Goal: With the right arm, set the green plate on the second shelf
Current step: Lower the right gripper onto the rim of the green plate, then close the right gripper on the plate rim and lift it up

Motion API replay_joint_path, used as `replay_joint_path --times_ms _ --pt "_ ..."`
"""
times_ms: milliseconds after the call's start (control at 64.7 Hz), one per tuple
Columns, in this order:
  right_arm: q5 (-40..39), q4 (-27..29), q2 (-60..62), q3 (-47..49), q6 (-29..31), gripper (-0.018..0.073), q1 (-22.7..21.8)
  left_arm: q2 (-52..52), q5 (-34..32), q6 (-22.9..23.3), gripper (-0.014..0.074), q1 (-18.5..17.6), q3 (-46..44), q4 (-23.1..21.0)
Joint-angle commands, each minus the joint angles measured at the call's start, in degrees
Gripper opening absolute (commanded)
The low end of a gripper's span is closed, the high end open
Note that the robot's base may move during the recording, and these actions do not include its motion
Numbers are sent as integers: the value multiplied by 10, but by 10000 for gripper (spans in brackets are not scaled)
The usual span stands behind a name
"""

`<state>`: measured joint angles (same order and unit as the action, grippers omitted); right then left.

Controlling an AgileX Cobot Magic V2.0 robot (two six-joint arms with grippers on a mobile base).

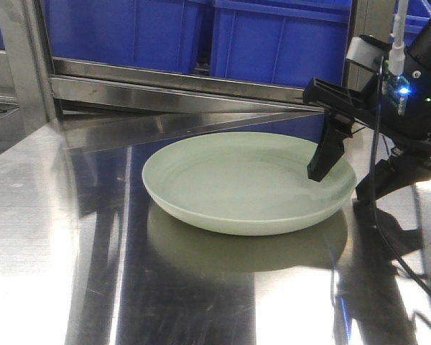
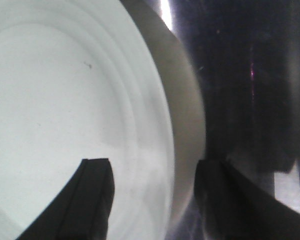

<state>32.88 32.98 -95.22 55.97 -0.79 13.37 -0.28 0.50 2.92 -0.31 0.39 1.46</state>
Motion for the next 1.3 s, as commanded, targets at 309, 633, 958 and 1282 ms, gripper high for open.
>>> replay_joint_path --times_ms 309,633,958,1282 --pt "2 10 14 12 4 75 0 -10 -48 4 130 -3 24 -5" --pt "1 -38 68 12 8 49 0 -10 -48 4 130 -3 24 -5" --pt "-6 -93 247 12 8 49 0 -10 -48 4 130 -3 24 -5" --pt "7 -167 457 12 5 49 0 -10 -48 4 130 -3 24 -5"
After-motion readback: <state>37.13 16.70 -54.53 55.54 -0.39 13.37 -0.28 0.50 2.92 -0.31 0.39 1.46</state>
